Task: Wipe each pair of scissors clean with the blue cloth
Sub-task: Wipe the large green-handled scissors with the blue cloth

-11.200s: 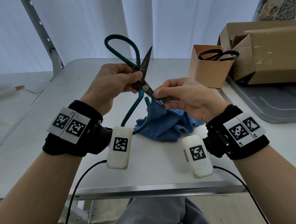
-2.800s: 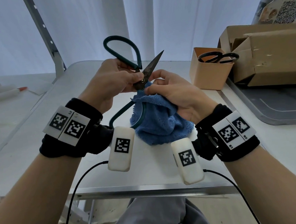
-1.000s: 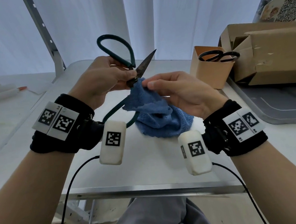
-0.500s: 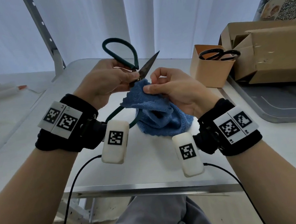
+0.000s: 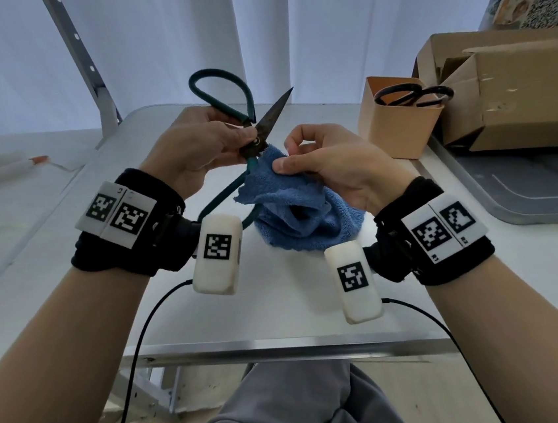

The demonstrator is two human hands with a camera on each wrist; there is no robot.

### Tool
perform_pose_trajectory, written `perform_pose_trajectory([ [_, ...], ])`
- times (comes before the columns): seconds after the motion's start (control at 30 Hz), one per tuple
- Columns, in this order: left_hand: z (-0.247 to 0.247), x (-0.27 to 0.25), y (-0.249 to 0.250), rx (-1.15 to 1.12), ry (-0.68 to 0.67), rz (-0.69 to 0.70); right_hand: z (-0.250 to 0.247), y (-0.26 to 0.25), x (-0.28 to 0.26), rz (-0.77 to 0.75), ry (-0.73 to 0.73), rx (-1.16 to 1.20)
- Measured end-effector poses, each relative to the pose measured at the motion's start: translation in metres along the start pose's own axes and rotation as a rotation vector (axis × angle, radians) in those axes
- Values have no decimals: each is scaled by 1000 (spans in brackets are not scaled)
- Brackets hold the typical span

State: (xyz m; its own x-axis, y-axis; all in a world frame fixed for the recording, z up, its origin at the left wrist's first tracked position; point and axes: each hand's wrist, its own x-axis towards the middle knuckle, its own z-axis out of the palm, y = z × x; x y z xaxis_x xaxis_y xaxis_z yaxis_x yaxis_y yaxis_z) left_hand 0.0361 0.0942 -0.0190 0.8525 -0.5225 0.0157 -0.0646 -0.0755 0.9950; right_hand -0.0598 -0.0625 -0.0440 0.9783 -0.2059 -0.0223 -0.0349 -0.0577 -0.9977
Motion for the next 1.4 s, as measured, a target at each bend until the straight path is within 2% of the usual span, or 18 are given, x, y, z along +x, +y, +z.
perform_pose_trajectory([
  [0.1,5,-1,-3,33,-11,11,3,3,1,-21,26,8],
  [0.23,-1,0,-2,-16,-28,-3,-3,0,-4,22,-66,28],
  [0.4,8,-2,-1,9,-42,-4,3,-3,-2,-14,36,7],
  [0.67,5,0,-7,-40,-74,-45,2,2,-11,3,12,-43],
  [0.9,-5,4,-5,-48,-28,-29,-9,4,-17,14,-47,-64],
  [1.0,-23,7,-1,-58,59,-10,-24,3,-25,33,-71,-160],
  [1.1,-53,6,11,-78,170,12,-40,8,-27,105,58,-167],
  [1.2,-56,1,17,-38,142,35,-40,11,-16,89,291,45],
  [1.27,-46,-3,16,-4,95,47,-29,7,-6,47,374,180],
  [1.33,-33,-4,15,21,58,53,-17,3,0,-1,381,267],
  [1.4,-23,-2,11,33,48,48,-5,-2,1,-39,292,335],
])
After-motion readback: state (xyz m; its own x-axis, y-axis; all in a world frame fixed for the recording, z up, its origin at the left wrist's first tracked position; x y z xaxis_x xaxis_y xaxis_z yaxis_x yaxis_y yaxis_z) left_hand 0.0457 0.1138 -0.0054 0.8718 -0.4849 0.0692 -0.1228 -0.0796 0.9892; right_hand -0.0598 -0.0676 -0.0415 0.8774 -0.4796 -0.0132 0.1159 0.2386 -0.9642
